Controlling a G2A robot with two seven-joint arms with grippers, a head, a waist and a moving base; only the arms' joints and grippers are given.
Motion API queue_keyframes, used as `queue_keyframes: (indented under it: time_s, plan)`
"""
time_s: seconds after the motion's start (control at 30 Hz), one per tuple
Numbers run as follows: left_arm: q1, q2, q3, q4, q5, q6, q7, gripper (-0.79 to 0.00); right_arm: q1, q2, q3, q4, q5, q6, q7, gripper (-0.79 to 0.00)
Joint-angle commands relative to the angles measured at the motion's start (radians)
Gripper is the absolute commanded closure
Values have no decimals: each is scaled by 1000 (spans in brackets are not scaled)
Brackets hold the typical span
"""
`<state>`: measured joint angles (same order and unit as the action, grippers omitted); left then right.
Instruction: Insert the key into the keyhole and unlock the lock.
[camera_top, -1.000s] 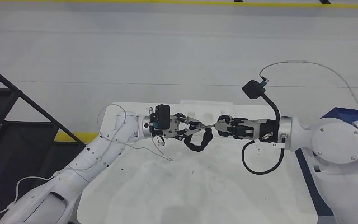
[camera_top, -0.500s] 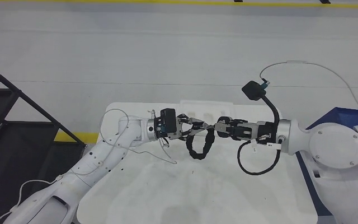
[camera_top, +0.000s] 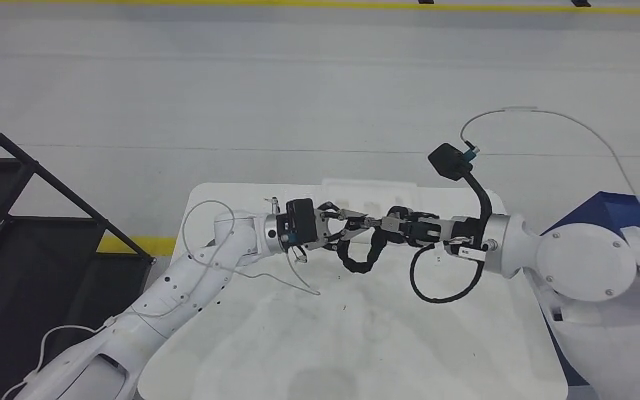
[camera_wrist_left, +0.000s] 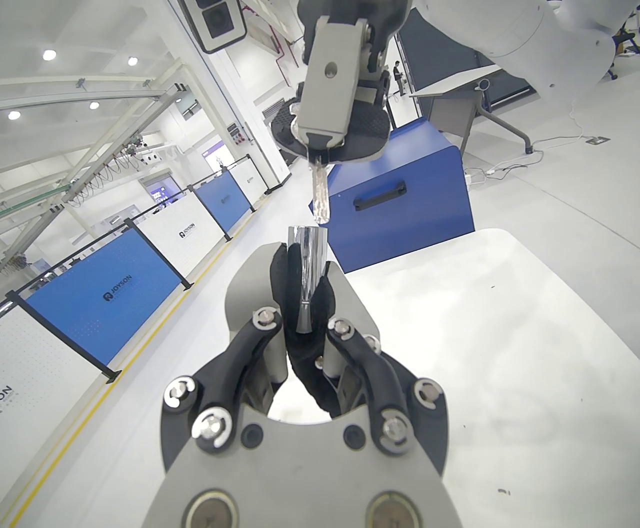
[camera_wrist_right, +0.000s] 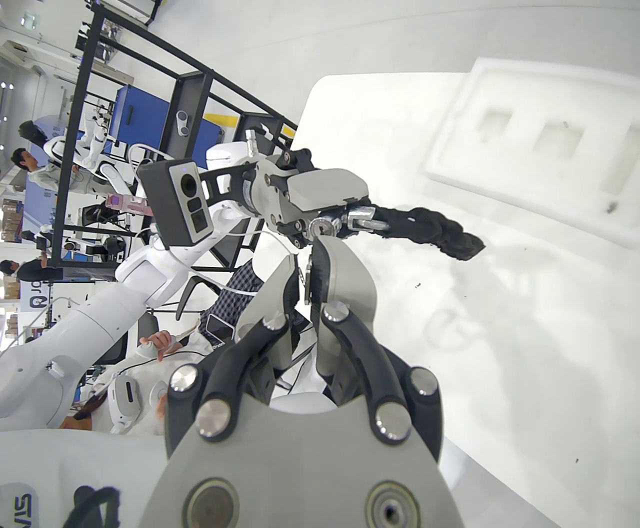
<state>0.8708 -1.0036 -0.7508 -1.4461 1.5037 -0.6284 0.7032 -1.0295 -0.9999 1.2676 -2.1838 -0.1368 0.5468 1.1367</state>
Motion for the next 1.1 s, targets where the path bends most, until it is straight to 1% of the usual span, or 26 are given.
queue_keyframes:
  time_s: [0.0, 0.63, 1.07]
  plan:
    - [2, -2, -2, -1, 10, 3, 4, 0, -1, 1, 1, -2, 0, 7, -7, 0]
    - [24, -15, -34, -2, 63, 18, 28, 0, -3, 11, -17, 2, 20, 34, -33, 0]
    - [33, -23, -50, -5, 74, -2, 20, 0, 4, 18, -41, -4, -10, 38, -55, 0]
